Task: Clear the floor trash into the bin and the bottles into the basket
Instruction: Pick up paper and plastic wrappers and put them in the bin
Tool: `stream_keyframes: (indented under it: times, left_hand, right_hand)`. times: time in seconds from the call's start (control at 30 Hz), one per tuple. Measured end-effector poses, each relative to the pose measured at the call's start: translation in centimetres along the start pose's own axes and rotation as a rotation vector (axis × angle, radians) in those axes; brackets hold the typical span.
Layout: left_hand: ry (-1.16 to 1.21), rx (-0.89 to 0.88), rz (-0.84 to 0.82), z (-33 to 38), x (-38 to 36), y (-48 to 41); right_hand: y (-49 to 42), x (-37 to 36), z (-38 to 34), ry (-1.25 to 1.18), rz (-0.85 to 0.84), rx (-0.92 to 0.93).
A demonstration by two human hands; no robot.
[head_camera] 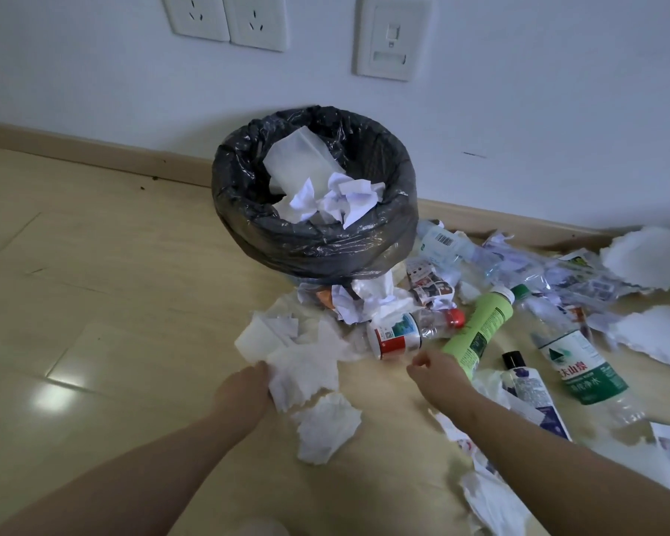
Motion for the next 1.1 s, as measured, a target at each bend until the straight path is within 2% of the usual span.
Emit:
stream_keyframes:
  times: [0.1, 0.23, 0.3, 0.4, 0.47, 0.57, 0.63, 0.7, 0.77, 0.87, 0.97, 1.1]
  left_hand:
    - [0.06, -0.087, -0.206, 4.0, -1.2, 0.5]
    - [0.128, -0.336, -0.542, 11.1, -2.4, 2.2]
    - [0.081, -0.41, -0.577, 13.7, -1.2, 2.4]
    - [-0.013, -0.489, -0.456, 16.4, 3.2, 1.8]
    - [-0.027, -0.541, -0.261, 17.6, 6.9, 0.9]
    - [0.069, -0.569, 0.049, 18.1, 11.2, -0.6]
    - [0.051, -0.558, 0.128, 17.9, 11.3, -1.5]
    - [0.04, -0.555, 0.185, 17.7, 10.4, -2.3]
    - [0.067, -0.565, 0.218, 17.5, 8.9, -3.0]
    - [-0.029, -0.608, 0.236, 17.1, 5.9, -3.4]
    - [-0.244, -0.667, 0.131, 16.5, 2.0, -3.6]
    - [-0.406, -0.725, 0.0, 15.2, -1.6, -2.1]
  right_hand:
    - [-0.1, 1.3, 0.1, 0.027, 0.026, 0.033]
    - [-0.1, 3.0, -1.0, 0.12, 0.111, 0.108]
    - [0.1, 3.9, -2.3, 0.192, 0.19, 0.182]
    - [0.3, 5.2, -5.5, 0.281, 0.322, 0.319]
    - [0.5, 5.5, -8.3, 0.364, 0.339, 0.437]
    - [0.2, 3.6, -11.0, 0.658, 0.202, 0.592]
    - [-0.5, 2.1, -10.8, 0.822, 0.102, 0.604]
    - [-1.1, 1.3, -9.7, 0.882, 0.055, 0.585]
    - [-1.3, 1.3, -8.2, 0.86, 0.068, 0.577]
    - [-1.0, 1.9, -5.6, 0.827, 0.105, 0.572]
    - [-0.8, 2.1, -2.7, 0.924, 0.09, 0.527]
    - [-0.4, 3.0, 0.6, 0.992, 0.039, 0.434]
Point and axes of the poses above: each hand's wrist, its own y-axis away from the middle knuckle, its own x-axis out of the back of the hand, z = x × y, the point moved 8 cm from there along -y, towards the middle knuckle, and after that the axes turned 14 degrees about y, right-handed, at the moved point
